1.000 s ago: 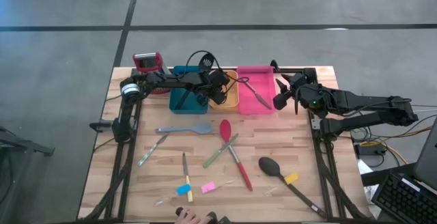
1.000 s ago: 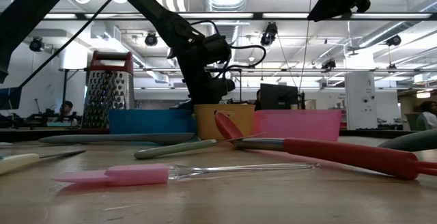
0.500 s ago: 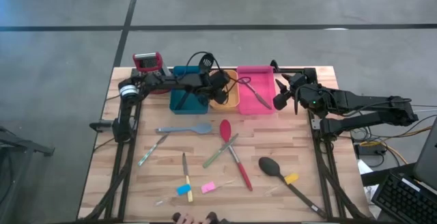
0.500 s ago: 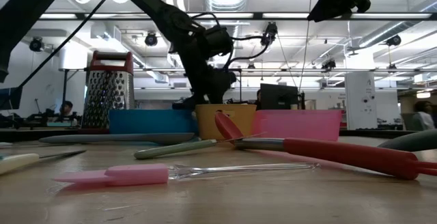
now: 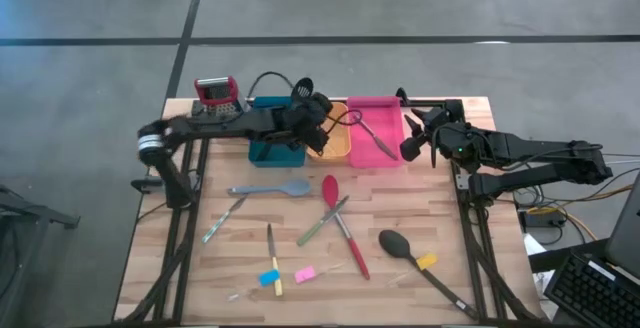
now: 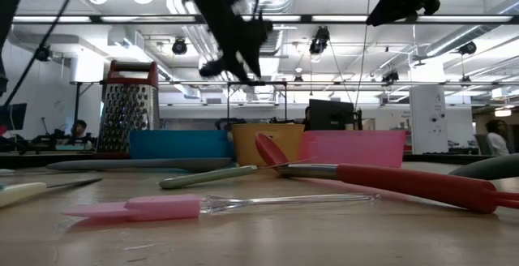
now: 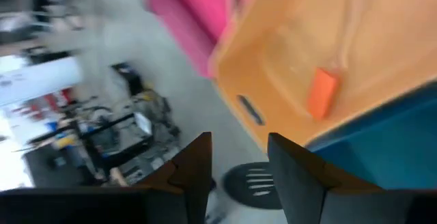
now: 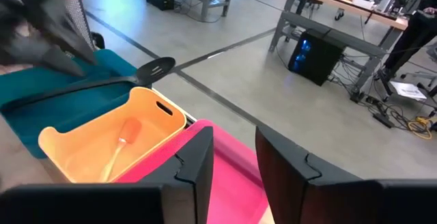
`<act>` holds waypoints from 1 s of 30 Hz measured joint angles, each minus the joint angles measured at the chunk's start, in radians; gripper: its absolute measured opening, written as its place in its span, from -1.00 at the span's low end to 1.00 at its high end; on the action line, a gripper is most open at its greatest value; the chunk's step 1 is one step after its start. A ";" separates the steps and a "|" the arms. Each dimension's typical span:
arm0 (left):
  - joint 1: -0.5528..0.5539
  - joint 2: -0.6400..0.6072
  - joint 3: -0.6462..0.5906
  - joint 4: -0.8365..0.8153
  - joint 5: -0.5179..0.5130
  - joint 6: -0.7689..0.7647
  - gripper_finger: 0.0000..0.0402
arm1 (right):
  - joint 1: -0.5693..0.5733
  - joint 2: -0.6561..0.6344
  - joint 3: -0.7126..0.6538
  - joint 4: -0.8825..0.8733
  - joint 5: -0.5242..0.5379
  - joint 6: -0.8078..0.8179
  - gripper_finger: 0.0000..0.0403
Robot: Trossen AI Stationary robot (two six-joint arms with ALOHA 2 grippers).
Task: Pick & Place Kitchen Items
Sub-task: Put the green knife into the red bin
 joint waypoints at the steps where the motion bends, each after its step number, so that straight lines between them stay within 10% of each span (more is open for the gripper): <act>1: -0.015 -0.032 0.000 0.000 -0.004 -0.014 -0.27 | 0.000 0.000 0.000 0.000 0.000 0.000 -0.52; 16: -0.357 -0.441 -0.011 -0.008 -0.226 -0.334 -0.27 | 0.000 0.000 0.000 0.002 -0.009 0.000 -0.72; 30: -0.702 -0.454 -0.012 -0.195 -0.224 -0.736 -0.28 | 0.000 0.000 0.000 0.003 -0.009 0.000 -0.81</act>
